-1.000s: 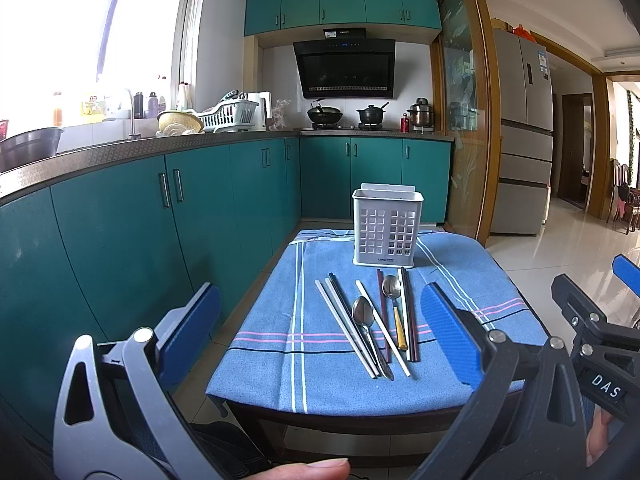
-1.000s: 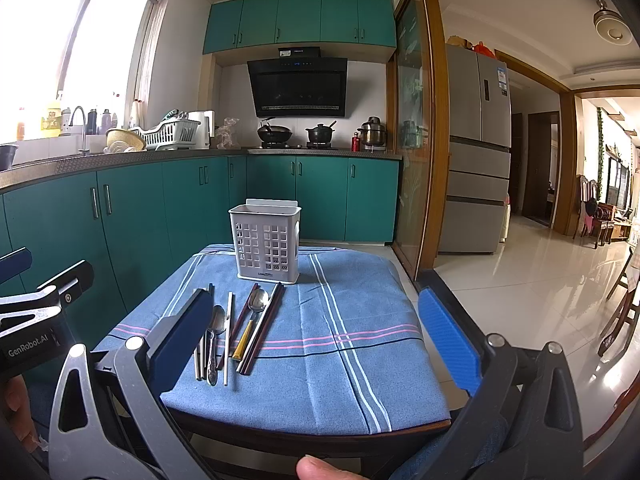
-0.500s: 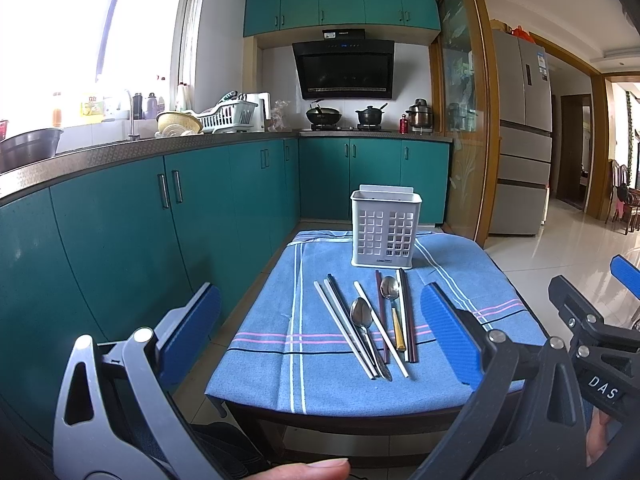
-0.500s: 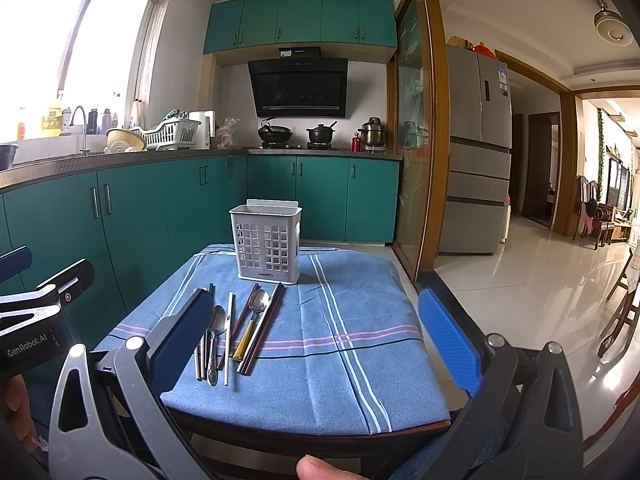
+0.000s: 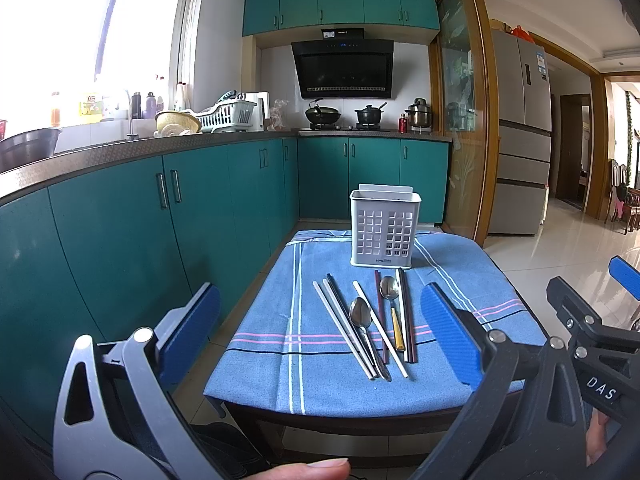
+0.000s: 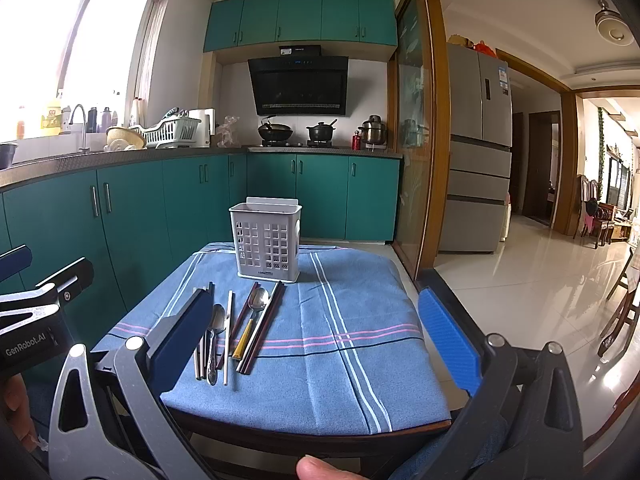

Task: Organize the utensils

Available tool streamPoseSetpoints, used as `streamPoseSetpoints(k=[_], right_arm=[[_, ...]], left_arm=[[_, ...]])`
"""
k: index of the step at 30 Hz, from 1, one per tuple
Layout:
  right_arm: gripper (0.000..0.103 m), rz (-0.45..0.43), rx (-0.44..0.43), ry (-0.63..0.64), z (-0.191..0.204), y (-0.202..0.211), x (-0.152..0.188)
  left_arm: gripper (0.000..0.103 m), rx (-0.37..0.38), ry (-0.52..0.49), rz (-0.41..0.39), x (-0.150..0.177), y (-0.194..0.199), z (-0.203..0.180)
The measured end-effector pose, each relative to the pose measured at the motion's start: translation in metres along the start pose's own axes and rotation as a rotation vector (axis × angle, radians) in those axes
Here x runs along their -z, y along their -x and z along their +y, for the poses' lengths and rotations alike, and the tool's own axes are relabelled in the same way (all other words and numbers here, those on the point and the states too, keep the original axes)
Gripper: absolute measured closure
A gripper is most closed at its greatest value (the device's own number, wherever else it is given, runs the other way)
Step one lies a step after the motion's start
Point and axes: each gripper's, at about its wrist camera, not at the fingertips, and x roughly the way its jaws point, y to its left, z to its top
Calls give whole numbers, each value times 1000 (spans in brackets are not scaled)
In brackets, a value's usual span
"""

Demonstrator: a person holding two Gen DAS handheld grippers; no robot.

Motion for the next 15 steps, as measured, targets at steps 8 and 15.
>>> streamPoseSetpoints(k=[8, 15], right_arm=[[3, 2, 7, 1, -2, 0, 2], [3, 104, 10, 54, -2, -48, 12]], left_arm=[[4, -2, -7, 14, 2, -4, -5], [4, -20, -5, 97, 12, -50, 1]])
